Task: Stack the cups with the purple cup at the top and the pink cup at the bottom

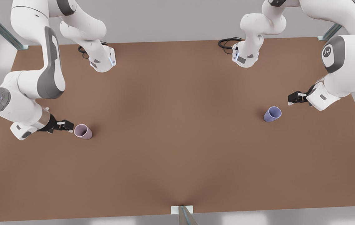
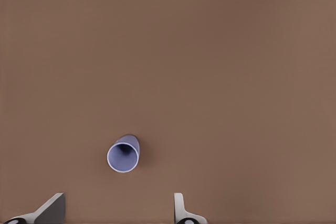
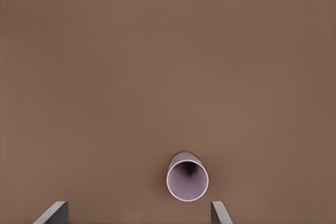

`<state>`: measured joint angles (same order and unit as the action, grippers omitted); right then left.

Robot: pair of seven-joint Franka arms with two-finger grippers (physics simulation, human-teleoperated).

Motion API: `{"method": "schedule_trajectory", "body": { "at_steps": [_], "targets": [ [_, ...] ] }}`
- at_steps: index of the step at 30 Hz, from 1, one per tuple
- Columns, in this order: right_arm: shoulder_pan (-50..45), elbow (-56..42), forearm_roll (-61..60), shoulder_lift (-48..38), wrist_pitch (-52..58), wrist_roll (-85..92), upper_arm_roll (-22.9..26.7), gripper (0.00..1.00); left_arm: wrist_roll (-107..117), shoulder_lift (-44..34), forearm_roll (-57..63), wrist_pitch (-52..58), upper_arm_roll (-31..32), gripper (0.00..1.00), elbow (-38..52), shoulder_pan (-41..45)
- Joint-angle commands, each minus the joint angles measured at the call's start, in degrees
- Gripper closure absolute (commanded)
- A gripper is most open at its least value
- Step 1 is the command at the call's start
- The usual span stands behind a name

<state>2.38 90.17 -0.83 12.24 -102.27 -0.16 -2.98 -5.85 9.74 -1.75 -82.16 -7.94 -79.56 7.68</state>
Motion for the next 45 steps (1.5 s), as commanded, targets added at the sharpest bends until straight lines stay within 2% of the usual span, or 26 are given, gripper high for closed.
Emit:
{"method": "schedule_trajectory", "body": {
  "at_steps": [1,6,13,18,24,27,37,38,41,42,43,45],
  "targets": [
    [-0.01,0.01,-0.05,-0.02,-2.58,0.51,0.0,0.0,-1.09,0.11,0.17,-0.54,-0.05,0.0,0.02,-0.03],
    [-0.09,3.35,-0.05,-0.81,-2.75,0.51,0.0,0.0,-0.3,3.01,0.17,2.79,-0.32,0.0,0.55,-0.03],
    [0.61,24.09,0.04,-2.13,-23.41,0.6,0.08,0.0,-0.56,3.45,0.43,5.17,-0.32,0.0,0.28,-0.03],
    [4.39,28.4,0.12,-1.61,-28.07,4.47,0.7,0.0,-0.92,3.27,0.43,5.87,-0.41,0.0,0.28,-0.03],
    [6.58,28.4,0.47,2.44,-29.82,6.05,0.79,0.0,-1.0,3.36,0.43,5.96,-0.49,0.0,0.19,-0.03],
    [6.67,31.3,0.47,3.05,-33.43,6.49,0.7,0.0,-1.0,3.27,0.43,6.05,-0.49,0.0,0.11,-0.03],
    [7.29,33.5,0.39,6.22,-34.92,7.1,0.7,0.0,-1.0,3.45,0.43,6.14,-0.49,0.0,0.11,-0.03],
    [7.2,33.14,0.39,6.74,-35.1,7.02,0.7,0.02,-1.0,3.45,0.43,6.13,-0.49,0.0,0.11,-0.03],
    [7.2,33.14,0.39,7.18,-35.89,7.1,0.79,0.6,-1.0,3.45,0.43,6.14,-0.49,0.0,0.11,-0.03],
    [7.29,33.14,0.39,7.18,-35.89,7.1,0.79,0.7,-0.92,3.45,0.43,6.05,-0.49,0.0,-0.24,-0.03],
    [7.29,33.14,0.39,7.1,-35.89,7.1,0.7,0.77,-1.0,3.45,0.43,6.05,-0.49,0.0,-0.33,-0.03],
    [7.29,33.23,0.39,7.1,-35.8,7.02,0.79,0.79,-1.0,3.36,0.43,6.05,-0.49,0.0,-0.42,-0.03]
  ]
}}
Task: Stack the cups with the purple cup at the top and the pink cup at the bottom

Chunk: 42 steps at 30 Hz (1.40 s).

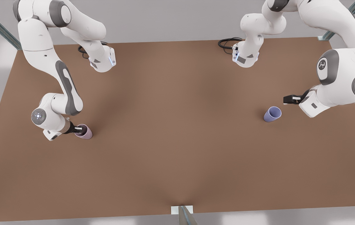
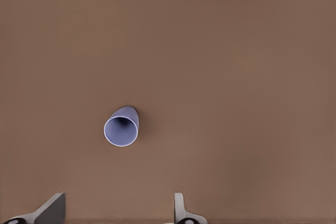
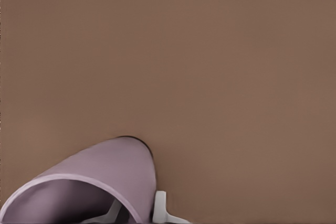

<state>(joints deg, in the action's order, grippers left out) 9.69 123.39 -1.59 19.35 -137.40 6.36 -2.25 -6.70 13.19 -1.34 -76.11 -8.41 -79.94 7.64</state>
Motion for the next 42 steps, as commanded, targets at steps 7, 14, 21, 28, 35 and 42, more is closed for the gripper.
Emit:
{"method": "schedule_trajectory", "body": {
  "at_steps": [7,14,21,28,35,42],
  "targets": [
    [-0.99,-1.31,1.15,-1.68,1.34,-0.47,-0.39,0.79,-0.16,-0.09,0.03,0.0,-0.03,0.0,-0.05,0.01],
    [-20.84,-20.91,0.8,-0.72,18.4,-24.89,-1.09,0.79,-0.25,-1.67,0.03,-0.7,0.23,0.0,-1.27,0.01],
    [-36.41,-61.33,-4.04,21.86,30.7,-58.56,-4.96,0.79,-0.33,-2.55,-0.06,-6.15,0.59,0.0,-3.56,0.01],
    [-45.99,-78.3,-4.48,37.42,15.85,-64.1,-8.03,0.79,-0.25,-1.76,-0.59,-5.89,0.67,0.0,-5.14,0.01],
    [-50.82,-79.18,-4.21,43.67,9.43,-64.72,-7.68,0.79,-12.2,-0.44,-0.68,-37.61,-4.51,0.0,-29.13,-3.42],
    [-50.73,-79.18,-3.95,46.22,15.93,-64.28,-7.68,0.79,-12.82,0.52,-0.06,-49.57,-4.69,0.0,-40.91,-6.93]
  ]
}}
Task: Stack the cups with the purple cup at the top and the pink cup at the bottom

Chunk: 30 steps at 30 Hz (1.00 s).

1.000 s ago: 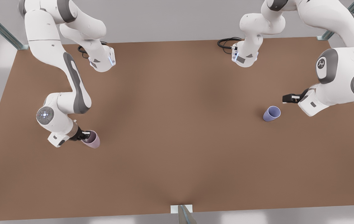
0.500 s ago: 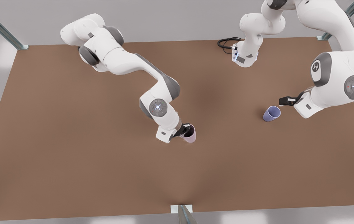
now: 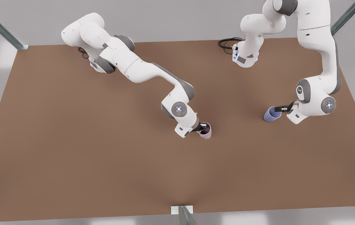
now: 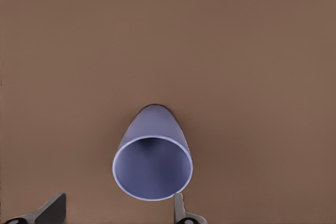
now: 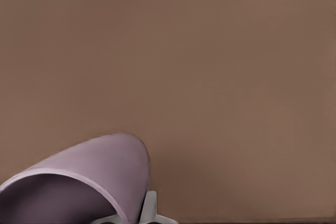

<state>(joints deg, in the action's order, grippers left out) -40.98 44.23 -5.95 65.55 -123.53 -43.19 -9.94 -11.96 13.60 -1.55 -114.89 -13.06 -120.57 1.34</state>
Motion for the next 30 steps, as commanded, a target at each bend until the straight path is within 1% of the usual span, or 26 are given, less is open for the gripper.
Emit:
{"method": "schedule_trajectory", "body": {
  "at_steps": [1,3,5,6,7,8,9,11,12,13,14,15,16,17,18,21,22,23,24,25,26,28,29,30],
  "targets": [
    [-0.06,-0.02,0.41,-0.07,2.94,-14.21,0.0,0.79,-7.46,0.64,0.14,-11.41,-0.03,0.0,-0.55,-0.89],
    [-0.15,0.07,0.76,-0.07,5.67,-13.94,0.0,0.79,-7.46,0.64,0.14,-16.5,-0.03,0.0,-4.85,-0.98],
    [-0.5,0.15,0.85,-0.07,5.58,-13.94,0.0,0.79,-7.46,0.64,0.14,-16.59,0.05,0.0,-6.35,-0.9],
    [-0.5,0.15,0.85,-0.07,5.32,-13.94,0.0,0.73,-7.46,0.64,0.14,-16.59,0.05,0.0,-6.61,-0.98],
    [-0.5,0.15,0.85,0.01,4.97,-13.94,0.0,0.63,-7.46,1.08,0.14,-16.77,0.05,0.0,-6.61,-0.98],
    [-0.5,0.15,0.85,0.01,5.14,-14.03,-0.08,0.48,-7.46,1.87,0.05,-17.47,0.05,0.0,-6.61,-0.98],
    [-0.59,0.15,0.85,0.01,4.79,-14.03,-0.08,0.44,-7.46,2.4,0.05,-18.17,0.05,0.0,-6.61,-0.98],
    [-0.85,0.15,0.85,0.37,4.53,-14.12,0.0,0.43,-7.38,2.75,0.05,-18.44,0.05,0.0,-6.61,-0.98],
    [-1.12,0.15,0.85,0.37,4.35,-14.12,0.0,0.41,-7.38,2.75,0.05,-18.35,0.05,0.07,-6.7,-0.98],
    [-1.12,0.15,0.85,0.37,4.35,-14.12,0.0,0.4,-7.38,2.75,0.05,-18.35,0.05,0.22,-6.7,-0.9],
    [-1.2,0.15,0.85,0.37,4.35,-14.21,0.0,0.4,-7.2,2.75,0.05,-18.18,0.05,0.47,-6.7,-0.98],
    [-1.29,0.15,0.85,0.37,4.35,-14.21,0.0,0.4,-7.2,2.75,0.05,-17.65,0.05,0.56,-6.61,-0.9],
    [-1.29,0.15,0.85,0.37,4.35,-14.29,0.0,0.4,-6.76,2.66,-0.03,-17.04,0.05,0.6,-6.61,-0.9],
    [-1.29,0.15,0.85,0.19,4.26,-14.21,0.09,0.27,-6.76,2.57,-0.04,-16.07,0.05,0.63,-6.61,-0.9],
    [-1.29,0.24,2.07,0.02,3.3,-14.38,0.09,0.0,-6.76,2.57,-0.12,-15.63,0.05,0.66,-6.61,-0.9],
    [-1.12,0.33,2.7,-1.04,4.35,-14.12,0.27,0.0,-6.67,2.49,-0.56,-13.17,0.14,0.71,-6.61,-0.9],
    [-0.77,0.33,3.05,-3.14,6.36,-14.03,1.06,0.0,-6.67,2.66,-0.56,-13.17,0.23,0.75,-6.52,-0.9],
    [1.6,0.68,4.01,-6.48,9.26,-13.51,1.06,0.0,-6.76,2.75,-0.56,-13.17,0.32,0.75,-6.44,-0.9],
    [3.45,2.78,4.45,-9.64,12.94,-9.75,0.97,0.0,-6.67,2.75,-0.56,-13.08,0.32,0.75,-6.44,-0.9],
    [6.7,5.69,4.54,-14.3,16.56,-7.36,1.06,0.0,-6.06,2.57,-0.56,-12.64,0.67,0.79,-6.35,-0.46],
    [12.14,11.04,4.89,-19.57,16.92,-1.21,1.06,0.0,-5.44,2.05,-0.56,-11.15,1.11,0.79,-5.91,-0.37],
    [24.54,27.83,5.59,-35.57,14.9,9.07,1.15,0.0,-4.04,0.82,-0.65,-9.74,2.43,0.79,-4.59,-0.11],
    [29.98,33.28,7.44,-41.46,16.56,17.42,1.06,0.0,-3.34,0.29,-0.56,-7.99,3.57,0.79,-2.75,-0.1],
    [34.64,33.38,7.44,-45.06,23.14,19.19,1.06,0.0,-2.28,-0.33,-0.56,-5.26,4.71,0.79,-0.47,-0.1]
  ]
}}
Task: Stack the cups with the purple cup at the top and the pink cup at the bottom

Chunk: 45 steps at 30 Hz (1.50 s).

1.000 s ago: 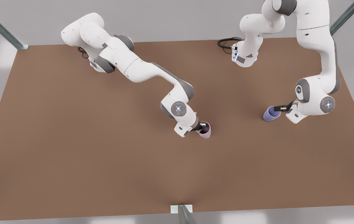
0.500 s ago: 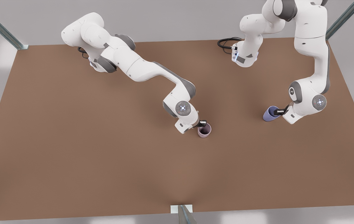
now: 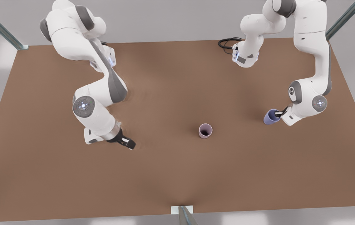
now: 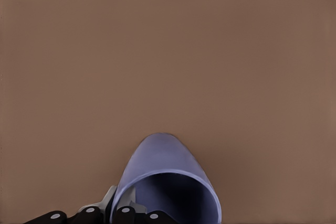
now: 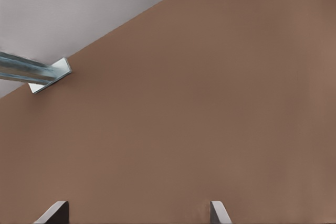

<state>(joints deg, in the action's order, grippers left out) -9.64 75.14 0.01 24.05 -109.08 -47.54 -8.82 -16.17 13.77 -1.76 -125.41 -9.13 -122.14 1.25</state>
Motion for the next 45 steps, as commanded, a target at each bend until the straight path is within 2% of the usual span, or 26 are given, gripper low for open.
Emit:
{"method": "schedule_trajectory", "body": {
  "at_steps": [1,2,4,5,8,10,12,14,17,19,20,23,45],
  "targets": [
    [6.02,2.64,1.31,-6.11,13.26,27.39,-0.05,0.0,2.98,-0.59,-0.35,6.31,0.96,0.79,2.6,0.77],
    [9.72,5.26,1.22,-10.93,17.32,33.82,-0.05,0.0,8.4,-0.59,-0.35,9.9,0.96,0.79,6.9,4.28],
    [14.64,17.2,1.05,-20.69,13.83,40.85,-0.05,0.0,27.3,0.55,-0.35,17.56,0.96,0.79,16.57,13.15],
    [15.7,19.96,1.05,-22.21,11.18,45.33,0.73,0.0,36.27,1.87,-0.44,18.44,1.92,0.79,20.35,17.47],
    [15.79,17.85,0.96,-20.97,11.44,47.1,1.88,0.0,51.76,9.08,-0.87,25.03,10.44,0.79,33.63,17.91],
    [15.88,18.11,1.05,-20.8,10.91,47.01,2.05,0.0,51.85,9.78,-0.96,24.25,11.07,0.79,33.64,19.49],
    [8.94,17.67,-0.97,-18.6,11.0,50.26,11.81,0.0,51.85,10.05,-2.54,24.16,11.07,0.79,33.64,19.58],
    [9.2,11.7,-1.68,-15.26,15.31,50.44,11.46,0.0,51.85,10.75,-2.72,23.81,11.07,0.79,33.64,19.94],
    [10.96,12.84,-1.68,-18.07,14.86,49.56,9.61,0.0,51.85,11.98,-4.48,22.22,11.07,0.79,33.72,23.01],
    [10.34,12.66,-1.68,-17.37,14.16,49.56,9.97,0.0,54.04,16.55,-4.3,23.19,10.98,0.79,40.4,24.86],
    [10.17,12.84,-1.59,-17.37,13.64,50.09,9.79,0.0,54.75,16.73,-4.39,23.02,10.98,0.79,40.58,24.86],
    [9.73,13.89,-1.76,-17.72,11.7,63.89,9.27,0.0,54.84,16.99,-4.13,22.22,10.98,0.79,40.58,24.86],
    [9.64,14.6,-1.76,-17.28,10.73,63.98,8.82,0.0,54.22,20.24,-4.04,17.39,10.98,0.79,38.12,24.86]
  ]
}}
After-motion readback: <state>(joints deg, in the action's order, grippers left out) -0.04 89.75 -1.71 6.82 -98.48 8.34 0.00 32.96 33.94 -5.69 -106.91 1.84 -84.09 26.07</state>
